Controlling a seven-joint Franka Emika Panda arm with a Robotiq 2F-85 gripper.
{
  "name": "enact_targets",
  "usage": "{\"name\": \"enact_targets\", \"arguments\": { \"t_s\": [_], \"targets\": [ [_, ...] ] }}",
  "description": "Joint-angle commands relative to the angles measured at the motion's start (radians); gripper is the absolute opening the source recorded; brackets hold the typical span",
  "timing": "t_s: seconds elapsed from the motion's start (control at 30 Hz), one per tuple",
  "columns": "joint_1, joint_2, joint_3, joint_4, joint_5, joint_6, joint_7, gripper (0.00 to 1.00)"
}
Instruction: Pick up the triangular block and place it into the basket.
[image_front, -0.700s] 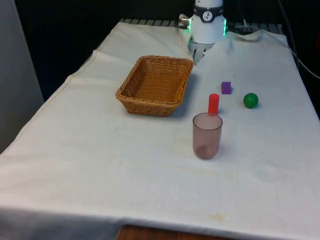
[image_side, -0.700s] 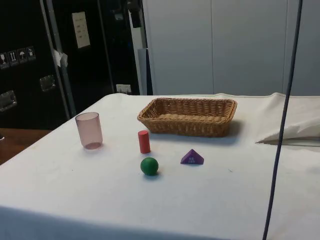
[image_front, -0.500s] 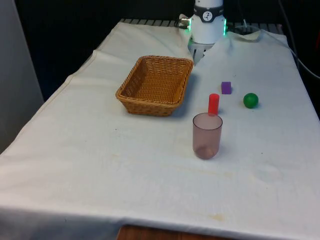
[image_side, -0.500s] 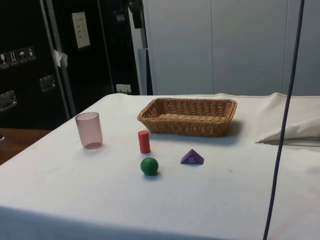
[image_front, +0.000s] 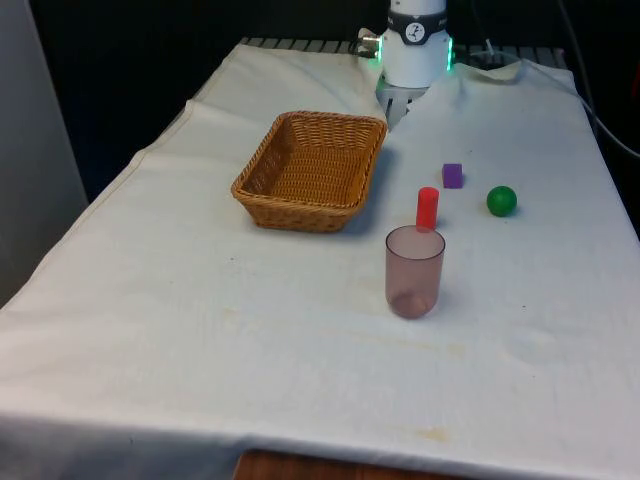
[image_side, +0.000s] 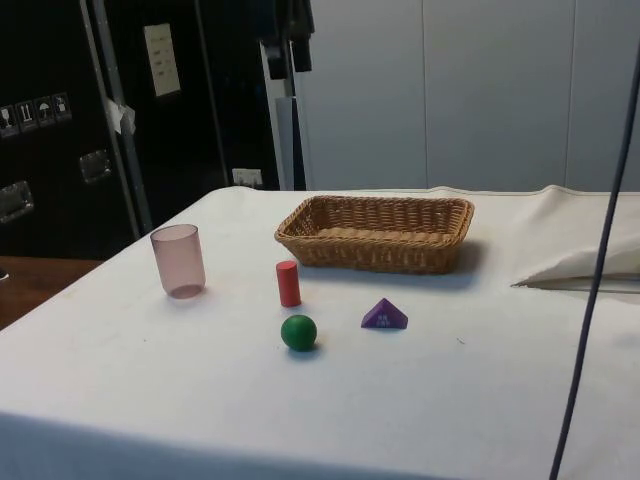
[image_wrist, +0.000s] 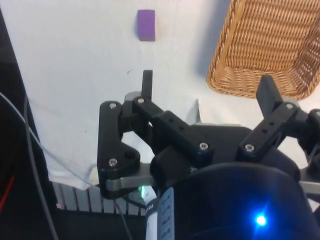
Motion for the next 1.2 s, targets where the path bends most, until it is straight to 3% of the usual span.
{"name": "enact_targets", "arguments": {
  "t_s": [0.0, 0.17, 0.2, 0.47, 0.5, 0.6, 0.83, 1.13, 1.17],
  "targets": [
    [0.000, -0.021, 0.002, -0.034, -0.010, 0.033, 0.009, 1.00],
    [-0.001, -0.070, 0.002, -0.121, -0.013, 0.087, 0.007, 1.00],
    [0.000, -0.057, 0.001, -0.104, -0.004, 0.067, 0.000, 1.00],
    [-0.001, -0.137, 0.004, -0.250, -0.016, 0.178, 0.009, 1.00],
    [0.000, -0.130, 0.001, -0.239, -0.007, 0.160, 0.000, 1.00],
    [0.001, -0.151, 0.018, -0.299, -0.016, 0.223, 0.022, 1.00],
    [0.000, -0.156, 0.037, -0.347, -0.007, 0.265, 0.037, 1.00],
    [-0.004, -0.170, 0.082, -0.451, -0.031, 0.384, 0.105, 1.00],
    [0.000, -0.164, 0.071, -0.430, -0.009, 0.357, 0.078, 1.00]
  ]
}}
